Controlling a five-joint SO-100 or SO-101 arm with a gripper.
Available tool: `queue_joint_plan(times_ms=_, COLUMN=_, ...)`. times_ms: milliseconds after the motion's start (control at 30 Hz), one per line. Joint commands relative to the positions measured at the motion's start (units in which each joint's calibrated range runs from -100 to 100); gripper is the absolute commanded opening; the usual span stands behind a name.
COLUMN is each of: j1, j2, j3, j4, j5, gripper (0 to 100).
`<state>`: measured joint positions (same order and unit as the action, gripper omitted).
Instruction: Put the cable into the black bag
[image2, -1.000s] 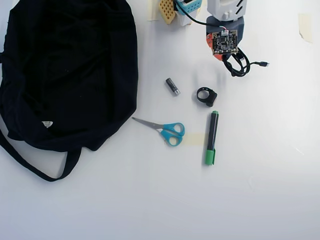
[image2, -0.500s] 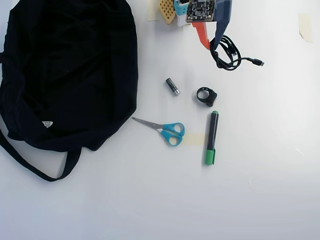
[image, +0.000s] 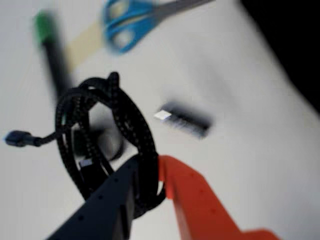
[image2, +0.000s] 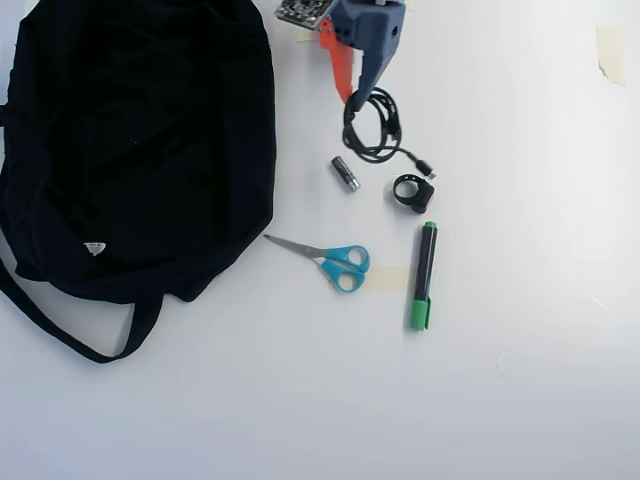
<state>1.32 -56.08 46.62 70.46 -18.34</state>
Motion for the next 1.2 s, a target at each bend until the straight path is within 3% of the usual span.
queue_joint_plan(times_ms=0, j1=4.7, j2=-0.1, j3=1.4, j4=-5.3, j5=0.1, gripper=2)
queue_joint_plan(times_ms=167, j1=10.3, j2=0.0, j3=4.3, j4=-9.0, j5=0.4, gripper=2)
queue_joint_plan(times_ms=467, j1=21.7, j2=0.1, j3=5.0, j4=-18.3, j5=9.7, gripper=2)
queue_joint_plan(times_ms=800, j1=44.2, j2=1.3, j3=4.9, j4=-23.9, j5=13.8, gripper=2)
queue_joint_plan(times_ms=933, j1=48.5, j2=17.4, j3=1.9, j4=-33.4, j5=13.9, gripper=2)
queue_joint_plan(times_ms=1067, j1=54.3, j2=41.5, j3=-21.6, j4=-33.5, j5=16.9, gripper=2)
queue_joint_plan(times_ms=1167, j1=59.6, j2=50.3, j3=-27.1, j4=-33.5, j5=17.2, gripper=3)
